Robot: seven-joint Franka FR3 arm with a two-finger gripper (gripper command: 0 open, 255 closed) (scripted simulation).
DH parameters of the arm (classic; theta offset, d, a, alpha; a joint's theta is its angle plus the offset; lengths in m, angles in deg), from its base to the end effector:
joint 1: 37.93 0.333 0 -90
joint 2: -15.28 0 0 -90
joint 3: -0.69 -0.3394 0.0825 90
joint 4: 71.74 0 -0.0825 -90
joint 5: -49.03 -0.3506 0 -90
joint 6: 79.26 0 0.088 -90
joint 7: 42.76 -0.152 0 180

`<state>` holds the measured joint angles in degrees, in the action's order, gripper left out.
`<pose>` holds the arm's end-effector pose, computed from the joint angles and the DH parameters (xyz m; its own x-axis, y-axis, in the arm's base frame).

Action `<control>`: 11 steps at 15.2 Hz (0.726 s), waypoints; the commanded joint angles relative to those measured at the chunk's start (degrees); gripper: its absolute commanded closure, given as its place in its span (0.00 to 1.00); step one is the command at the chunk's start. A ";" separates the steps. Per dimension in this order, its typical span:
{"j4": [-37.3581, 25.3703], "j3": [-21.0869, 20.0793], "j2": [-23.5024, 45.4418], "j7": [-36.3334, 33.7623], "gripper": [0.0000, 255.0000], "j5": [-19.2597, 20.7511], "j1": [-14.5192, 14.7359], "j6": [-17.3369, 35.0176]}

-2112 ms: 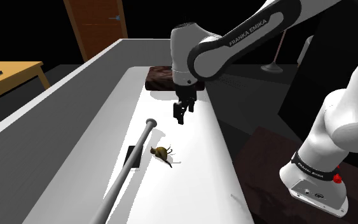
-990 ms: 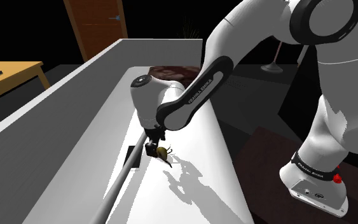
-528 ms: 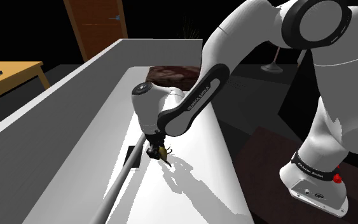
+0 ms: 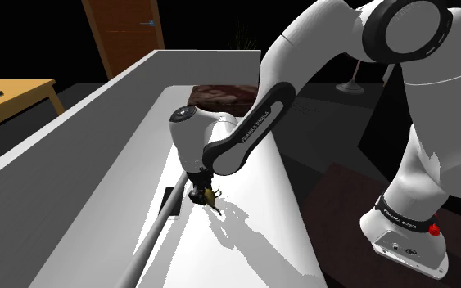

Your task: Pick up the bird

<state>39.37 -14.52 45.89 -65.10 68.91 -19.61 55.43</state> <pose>0.5099 0.3137 0.2073 0.9116 0.4066 -0.0596 0.4109 -0.9039 0.1188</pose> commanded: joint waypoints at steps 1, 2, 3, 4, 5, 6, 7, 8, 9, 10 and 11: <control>0.14 -0.19 -0.62 0.24 1.00 -0.27 -0.14 -0.46; 0.18 -0.36 -1.20 0.45 1.00 -0.53 -0.26 -0.97; 0.18 -0.53 -1.77 0.66 1.00 -0.80 -0.38 -1.50; 0.18 -0.69 -2.33 0.87 1.00 -1.06 -0.49 -2.03; 0.18 -0.85 -2.89 1.09 1.00 -1.32 -0.60 -2.57; 0.15 -1.01 -3.44 1.30 1.00 -1.59 -0.70 -3.11; 0.12 -1.16 -3.98 1.51 1.00 -1.85 -0.81 -3.65; 0.08 -1.31 -4.52 1.73 1.00 -2.11 -0.91 -4.20; 0.02 -1.45 -5.05 1.94 1.00 -2.38 -1.00 -4.76; -0.06 -1.59 -5.57 2.15 1.00 -2.64 -1.09 -5.32; -0.14 -1.73 -6.08 2.36 1.00 -2.89 -1.18 -5.88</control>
<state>39.15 -16.08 40.50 -62.96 66.32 -20.68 50.13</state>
